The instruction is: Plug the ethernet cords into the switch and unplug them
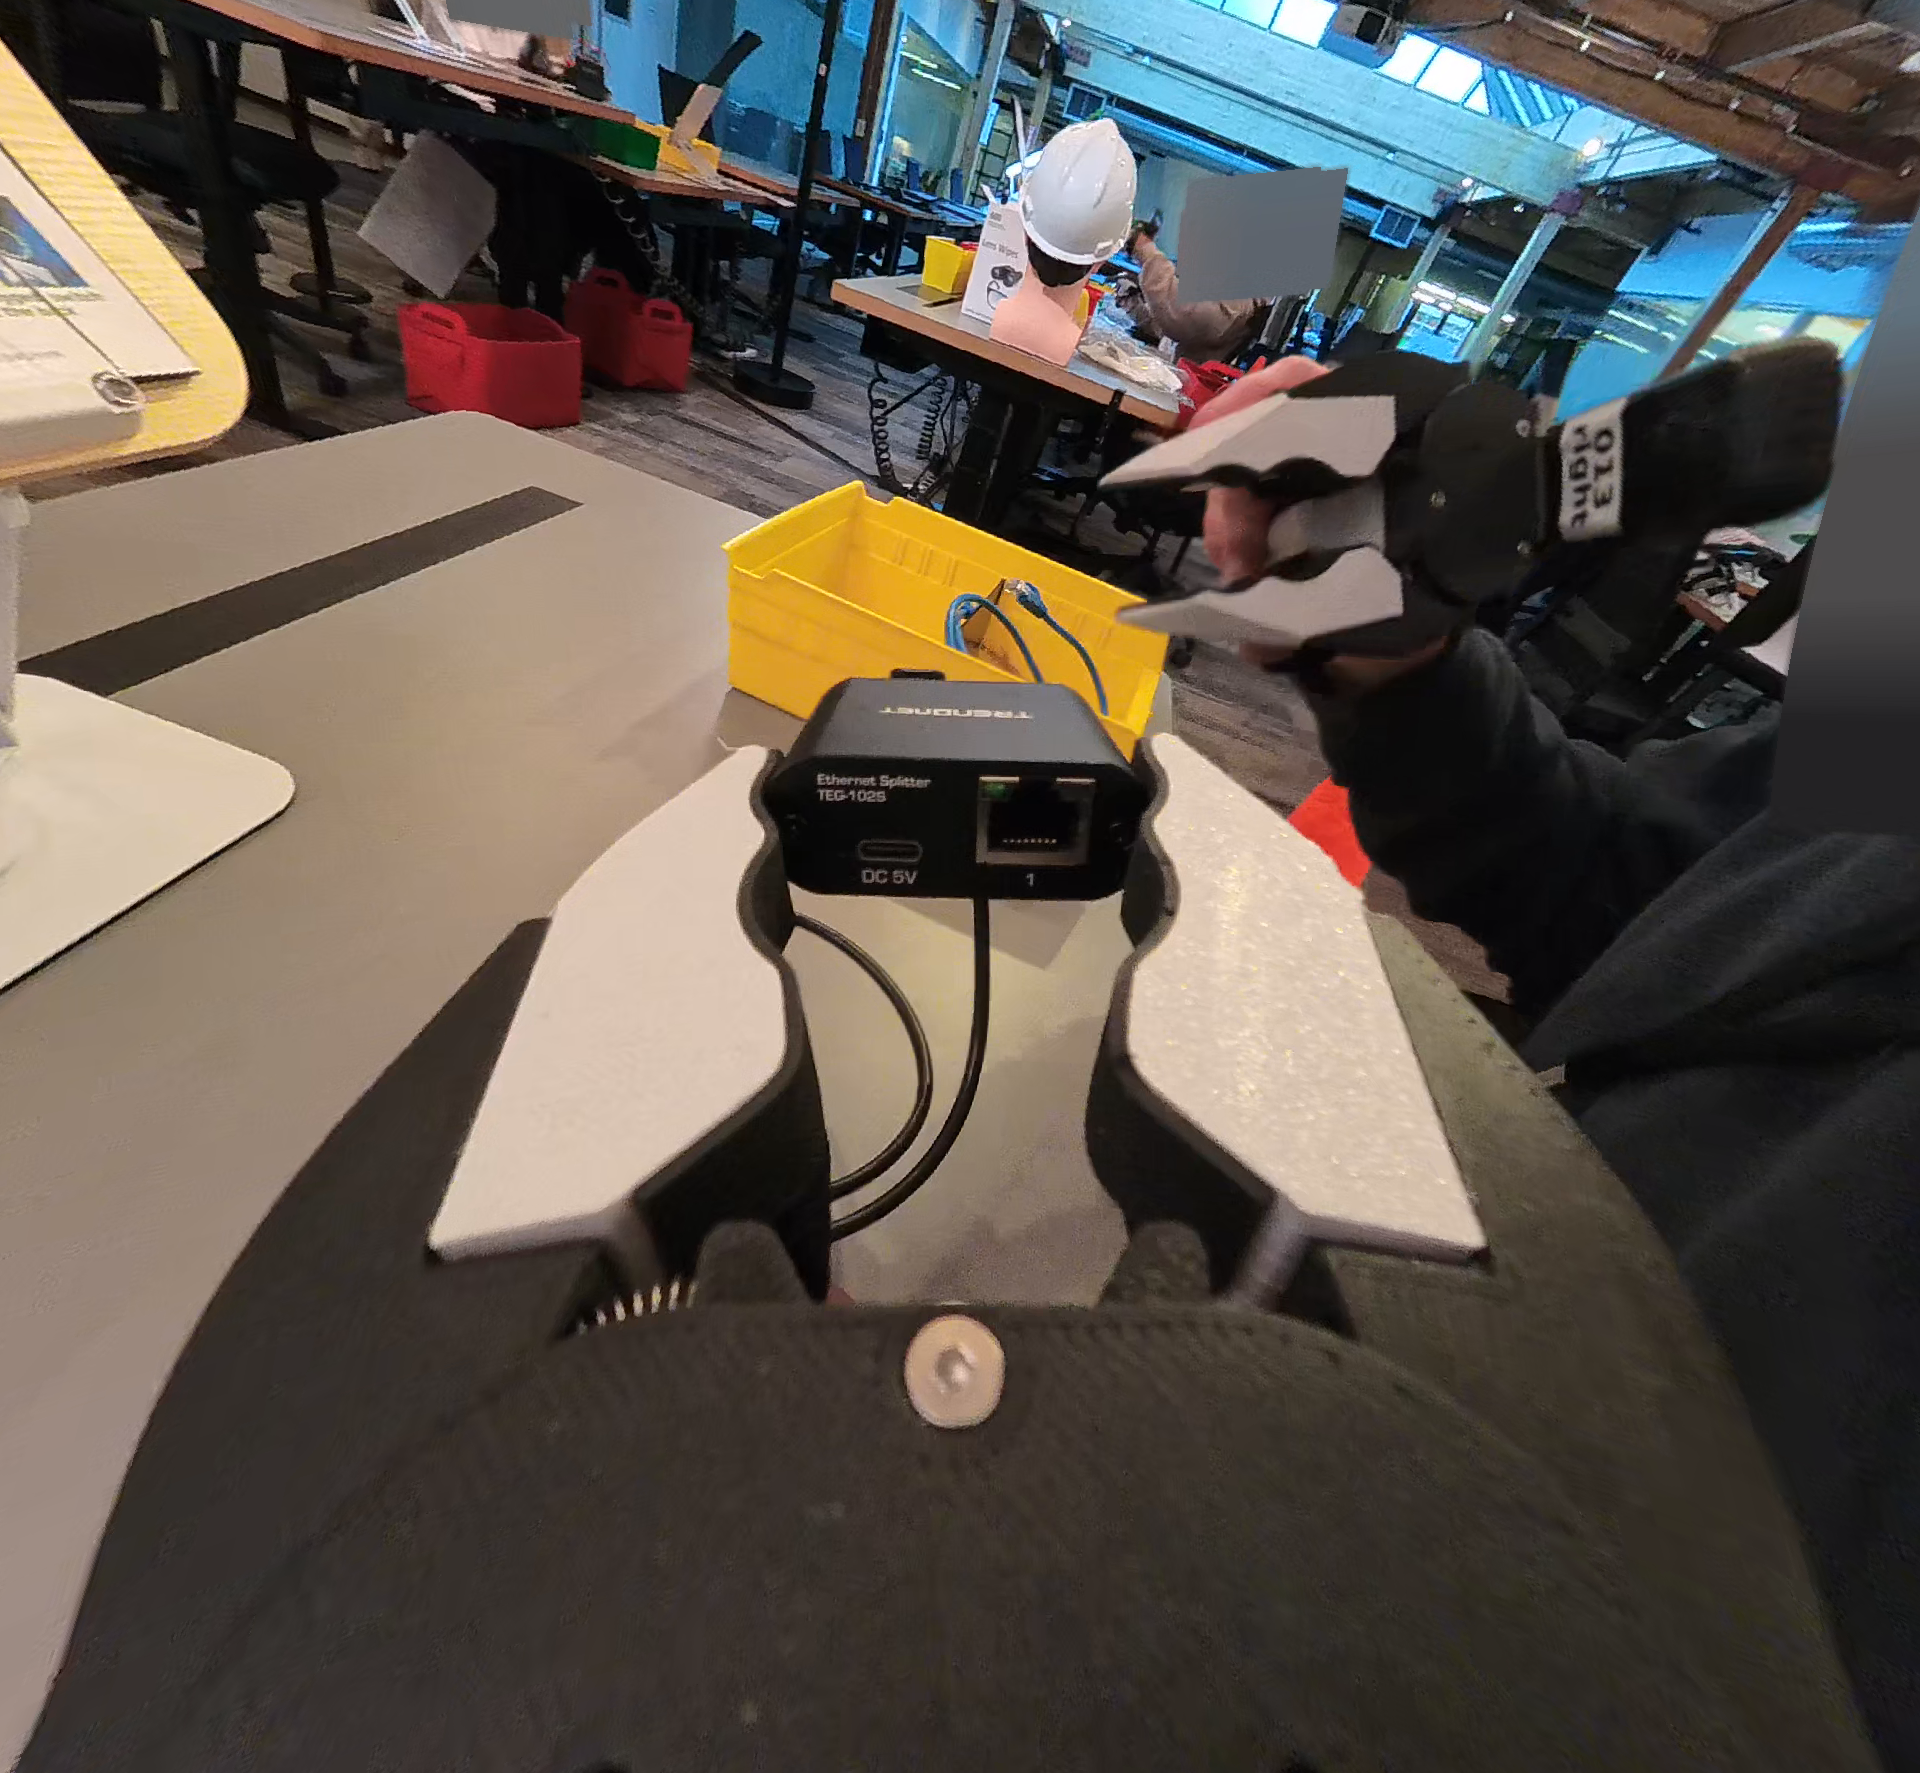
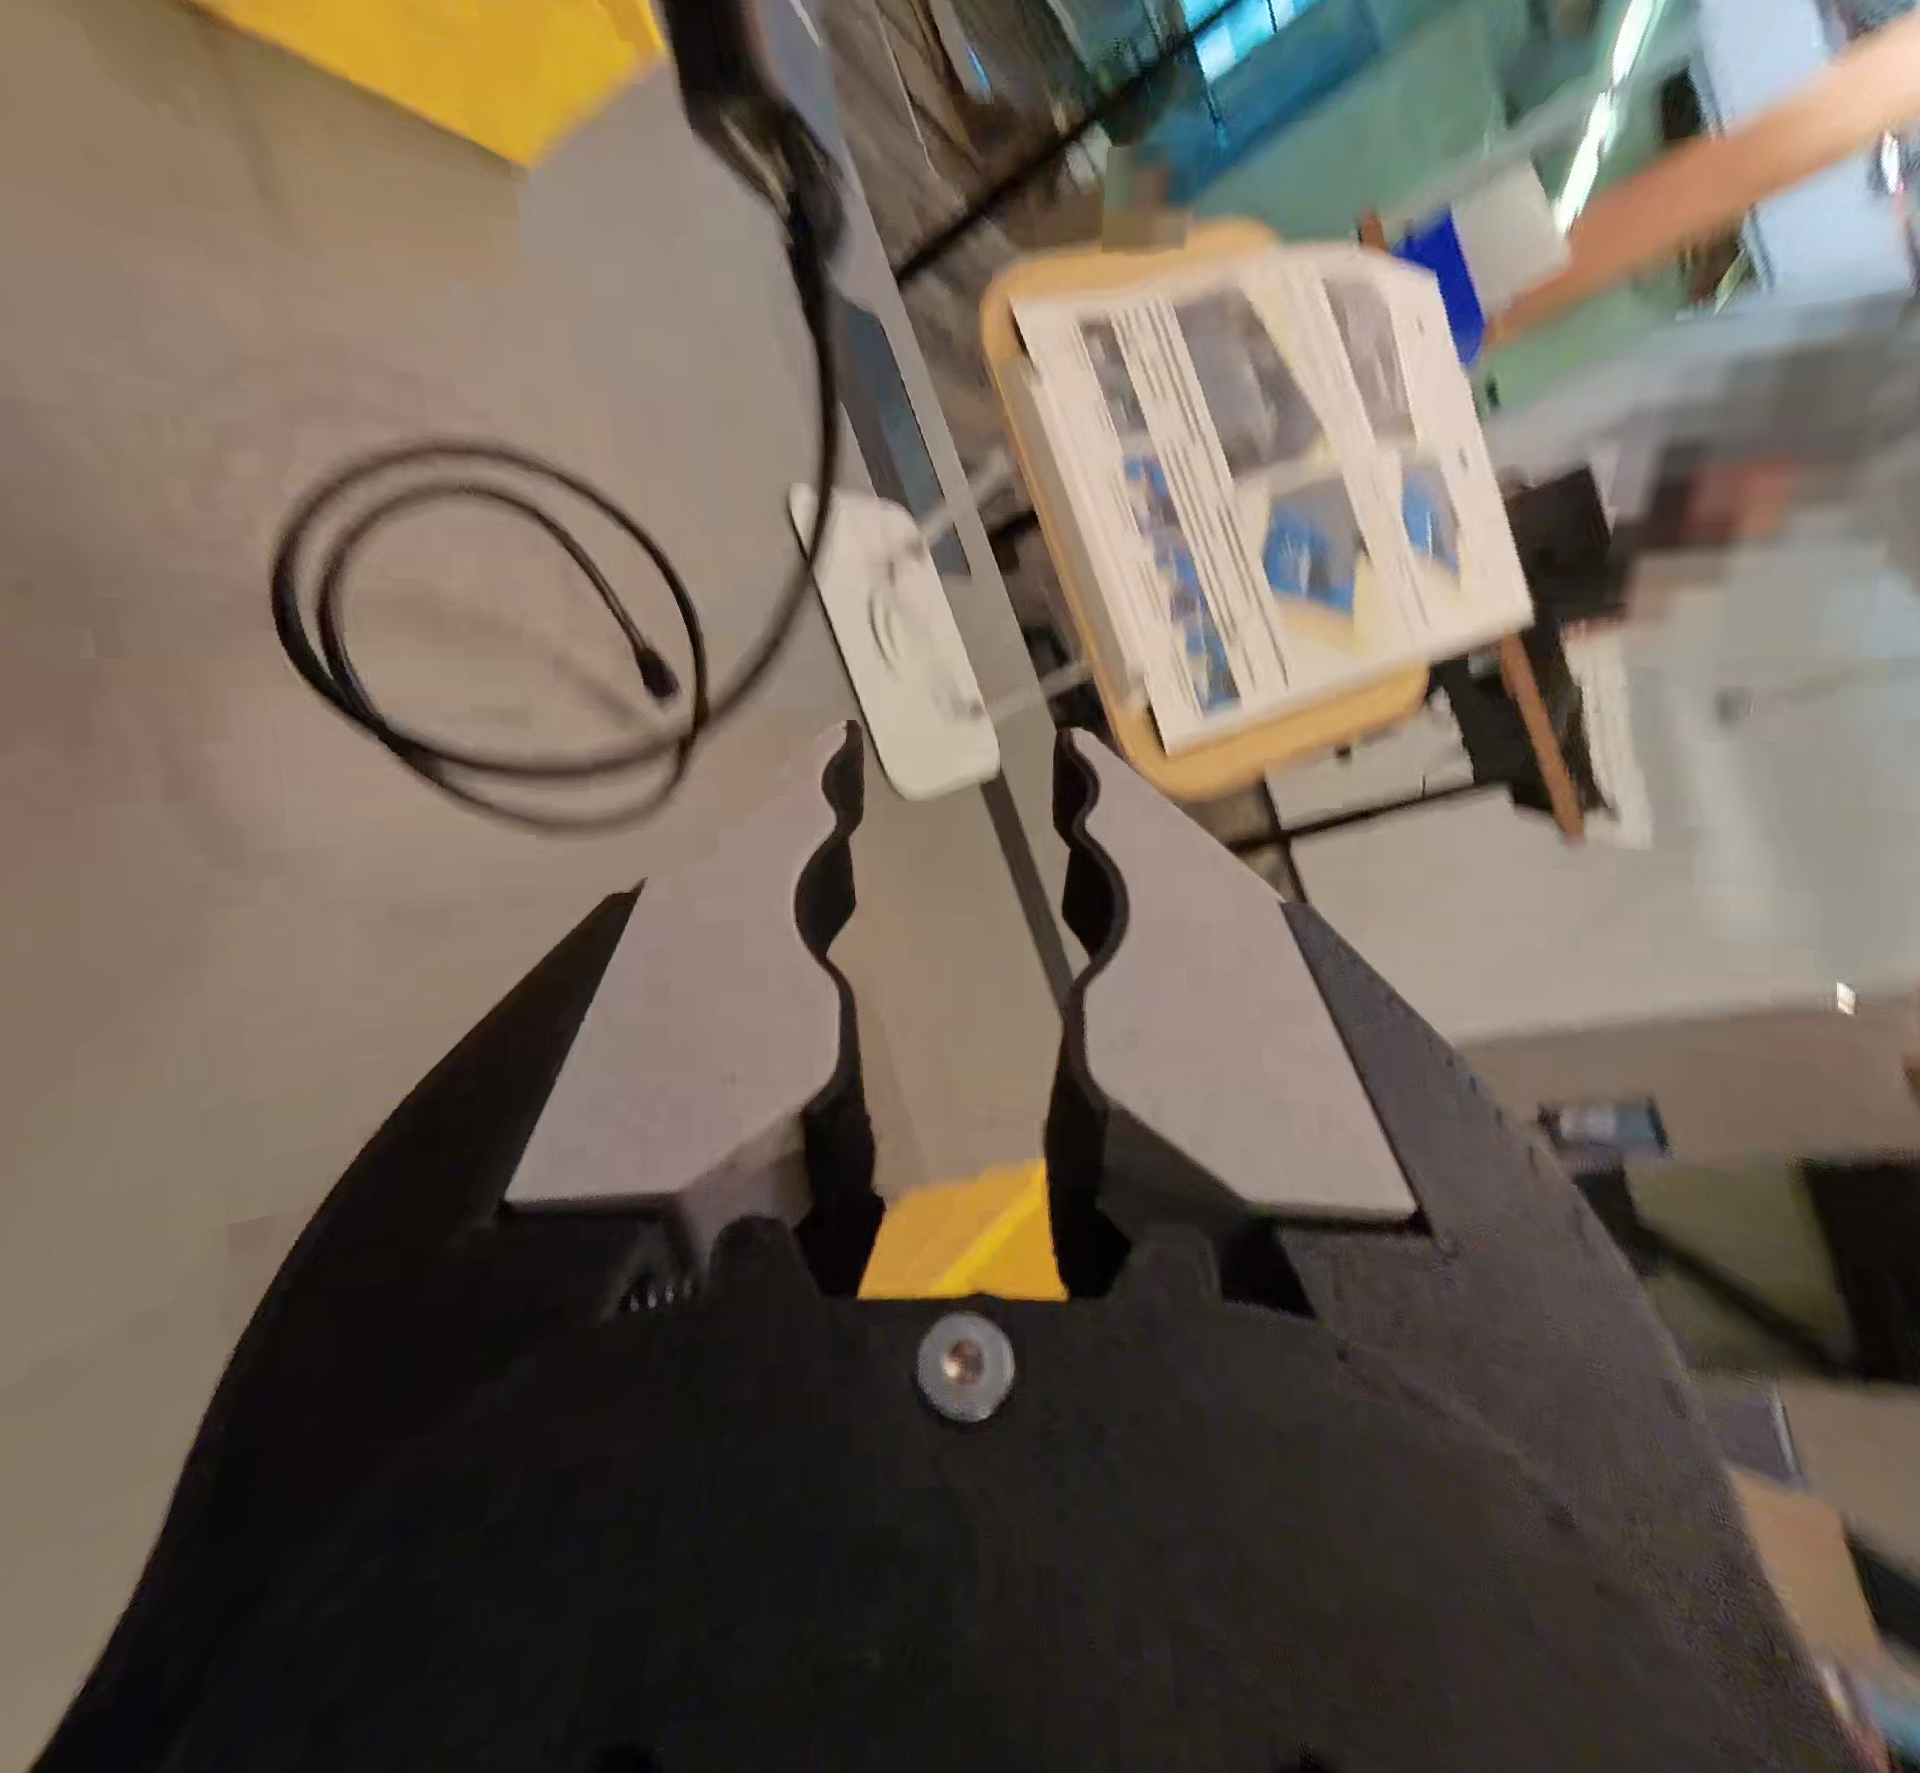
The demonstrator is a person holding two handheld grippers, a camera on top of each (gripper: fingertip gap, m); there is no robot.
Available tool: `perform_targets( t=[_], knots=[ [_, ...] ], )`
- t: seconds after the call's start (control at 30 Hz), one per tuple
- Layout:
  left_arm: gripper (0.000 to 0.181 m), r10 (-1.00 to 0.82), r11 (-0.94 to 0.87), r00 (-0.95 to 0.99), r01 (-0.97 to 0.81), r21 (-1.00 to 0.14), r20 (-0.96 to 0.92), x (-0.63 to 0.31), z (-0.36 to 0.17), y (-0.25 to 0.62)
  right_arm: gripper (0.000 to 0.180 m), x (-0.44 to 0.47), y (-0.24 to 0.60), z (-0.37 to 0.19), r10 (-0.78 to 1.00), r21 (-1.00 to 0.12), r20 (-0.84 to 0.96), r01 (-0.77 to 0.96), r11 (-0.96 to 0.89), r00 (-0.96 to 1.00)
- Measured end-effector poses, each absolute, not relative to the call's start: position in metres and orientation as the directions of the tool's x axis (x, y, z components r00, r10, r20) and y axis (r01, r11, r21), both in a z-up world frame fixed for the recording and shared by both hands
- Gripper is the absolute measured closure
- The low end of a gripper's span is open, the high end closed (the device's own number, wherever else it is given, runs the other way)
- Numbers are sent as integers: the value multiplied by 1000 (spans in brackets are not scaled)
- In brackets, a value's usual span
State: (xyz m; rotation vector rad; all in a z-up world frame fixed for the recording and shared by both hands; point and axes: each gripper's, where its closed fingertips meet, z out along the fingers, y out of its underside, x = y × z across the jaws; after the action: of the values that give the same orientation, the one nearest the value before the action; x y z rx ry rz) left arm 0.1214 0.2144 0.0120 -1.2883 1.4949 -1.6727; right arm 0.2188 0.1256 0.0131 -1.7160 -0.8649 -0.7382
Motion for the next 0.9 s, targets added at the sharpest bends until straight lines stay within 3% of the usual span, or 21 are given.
perform_targets(
  t=[0.17, 0.33, 0.57, 0.9],
  knots=[
    [119, -852, -263, -412, -196, -945, 323, 122, 10, 207, 145, 161, 178, 7, 235, -360, 900, 930, -73, 367],
    [119, -828, -304, -434, -188, -934, 356, 123, 10, 203, 147, 151, 203, 1, 238, -315, 919, 948, -34, 314],
    [119, -811, -313, -462, -177, -933, 360, 124, 11, 196, 165, 144, 209, 2, 229, -257, 942, 966, 23, 245],
    [119, -804, -317, -472, -175, -932, 361, 123, 12, 194, 169, 142, 206, -1, 317, -173, 935, 985, 10, 161]
  ],
)
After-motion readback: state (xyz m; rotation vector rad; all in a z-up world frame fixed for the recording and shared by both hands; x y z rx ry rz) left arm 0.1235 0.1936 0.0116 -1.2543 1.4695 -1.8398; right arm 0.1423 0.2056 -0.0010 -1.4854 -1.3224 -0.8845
